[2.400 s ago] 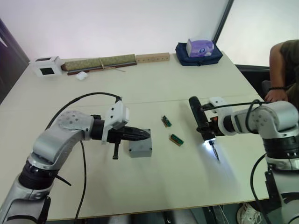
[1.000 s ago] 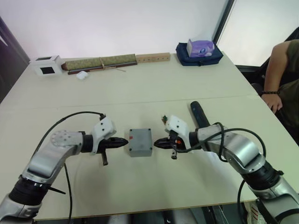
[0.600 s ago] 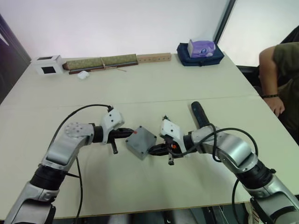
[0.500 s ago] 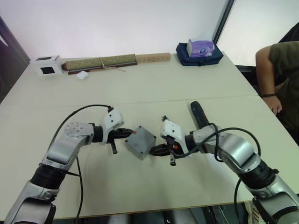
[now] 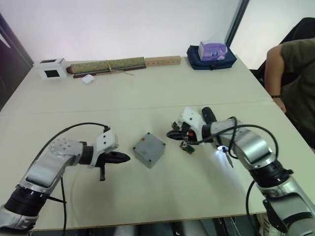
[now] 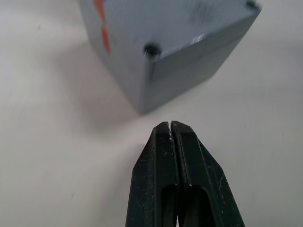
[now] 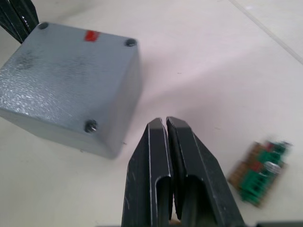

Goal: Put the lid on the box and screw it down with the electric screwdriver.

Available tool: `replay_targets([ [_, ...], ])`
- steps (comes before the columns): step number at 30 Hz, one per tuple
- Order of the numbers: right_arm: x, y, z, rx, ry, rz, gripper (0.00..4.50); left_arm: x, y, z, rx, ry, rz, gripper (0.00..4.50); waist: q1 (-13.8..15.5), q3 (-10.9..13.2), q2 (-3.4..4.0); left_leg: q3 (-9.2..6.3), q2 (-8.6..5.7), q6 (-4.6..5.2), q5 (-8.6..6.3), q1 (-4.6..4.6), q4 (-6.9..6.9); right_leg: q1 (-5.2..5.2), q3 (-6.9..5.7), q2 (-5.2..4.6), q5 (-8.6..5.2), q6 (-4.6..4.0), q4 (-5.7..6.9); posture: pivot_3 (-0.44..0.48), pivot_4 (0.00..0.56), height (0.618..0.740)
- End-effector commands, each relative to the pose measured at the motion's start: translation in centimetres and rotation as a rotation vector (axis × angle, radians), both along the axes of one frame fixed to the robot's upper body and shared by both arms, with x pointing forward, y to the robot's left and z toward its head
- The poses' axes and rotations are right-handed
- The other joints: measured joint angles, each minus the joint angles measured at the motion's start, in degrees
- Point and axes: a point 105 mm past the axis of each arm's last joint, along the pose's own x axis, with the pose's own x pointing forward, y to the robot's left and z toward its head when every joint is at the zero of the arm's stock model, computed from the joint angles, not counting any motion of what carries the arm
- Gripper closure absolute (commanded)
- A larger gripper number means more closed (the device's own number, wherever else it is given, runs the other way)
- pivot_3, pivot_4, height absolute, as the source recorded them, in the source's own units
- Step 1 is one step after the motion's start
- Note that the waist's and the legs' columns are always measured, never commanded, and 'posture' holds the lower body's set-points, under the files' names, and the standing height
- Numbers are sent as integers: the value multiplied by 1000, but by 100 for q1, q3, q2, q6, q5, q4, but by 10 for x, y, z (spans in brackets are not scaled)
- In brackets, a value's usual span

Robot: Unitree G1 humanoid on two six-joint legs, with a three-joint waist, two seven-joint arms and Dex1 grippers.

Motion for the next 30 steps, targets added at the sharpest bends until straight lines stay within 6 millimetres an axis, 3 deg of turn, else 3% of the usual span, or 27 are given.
replay_targets([
  [1,-3,6,3,5,-25,22,4410,4,-10,8,-18,-38,-9,4500,9,0,0,-1,0,0,0,0,0,0,-1,0,0,0,0,0,150,740],
  [7,-16,10,0,9,25,55,4410,9,-17,10,-32,-56,-8,4500,11,0,0,-2,-1,0,0,0,1,0,-2,-1,0,0,2,0,150,740],
  [22,-37,6,1,0,77,83,4410,27,-10,15,-22,-100,24,4500,-4,0,0,-3,-1,0,0,2,3,0,-2,2,0,0,6,0,150,740],
  [25,-33,3,2,-14,48,65,4410,25,-8,15,-18,-97,17,4500,-6,0,0,-4,0,0,0,1,3,0,-2,2,0,0,6,0,150,740],
  [30,-9,-18,16,-13,-46,-61,4410,15,-3,17,-7,-83,7,4500,-9,0,0,-3,0,0,0,1,3,0,-2,2,0,0,6,0,150,740],
])
